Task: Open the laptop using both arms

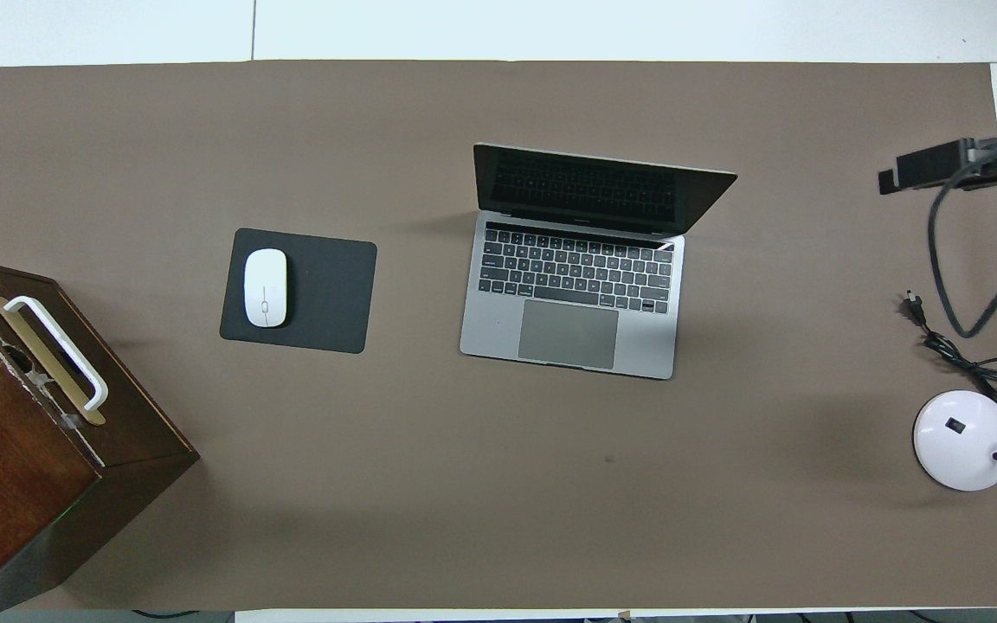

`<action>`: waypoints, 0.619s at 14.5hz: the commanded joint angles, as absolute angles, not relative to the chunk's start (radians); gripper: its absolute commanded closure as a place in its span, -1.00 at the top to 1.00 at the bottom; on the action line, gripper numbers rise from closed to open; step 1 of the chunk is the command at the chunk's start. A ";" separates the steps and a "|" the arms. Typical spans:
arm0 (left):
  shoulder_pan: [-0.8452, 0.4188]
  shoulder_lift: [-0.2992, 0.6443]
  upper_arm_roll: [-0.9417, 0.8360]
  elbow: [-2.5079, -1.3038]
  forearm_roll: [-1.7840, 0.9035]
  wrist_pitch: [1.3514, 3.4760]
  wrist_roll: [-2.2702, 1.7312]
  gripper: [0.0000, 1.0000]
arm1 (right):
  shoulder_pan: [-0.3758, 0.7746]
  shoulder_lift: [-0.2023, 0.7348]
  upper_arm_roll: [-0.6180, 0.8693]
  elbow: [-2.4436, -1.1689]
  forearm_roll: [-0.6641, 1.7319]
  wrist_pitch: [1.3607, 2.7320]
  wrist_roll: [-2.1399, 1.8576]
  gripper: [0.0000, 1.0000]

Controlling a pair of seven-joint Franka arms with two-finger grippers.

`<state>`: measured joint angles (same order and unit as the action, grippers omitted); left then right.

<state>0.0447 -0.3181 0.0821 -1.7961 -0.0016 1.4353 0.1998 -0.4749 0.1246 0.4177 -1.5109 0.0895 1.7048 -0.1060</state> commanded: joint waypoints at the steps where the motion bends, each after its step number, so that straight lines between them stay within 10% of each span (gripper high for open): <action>1: 0.052 -0.325 0.074 -1.775 0.015 1.396 0.201 1.00 | -0.476 0.097 0.403 -1.509 -0.020 1.625 -0.080 1.00; 9: 0.042 -0.325 0.054 -1.752 -0.006 1.410 0.053 1.00 | -0.505 0.055 0.385 -1.542 -0.031 1.628 -0.103 1.00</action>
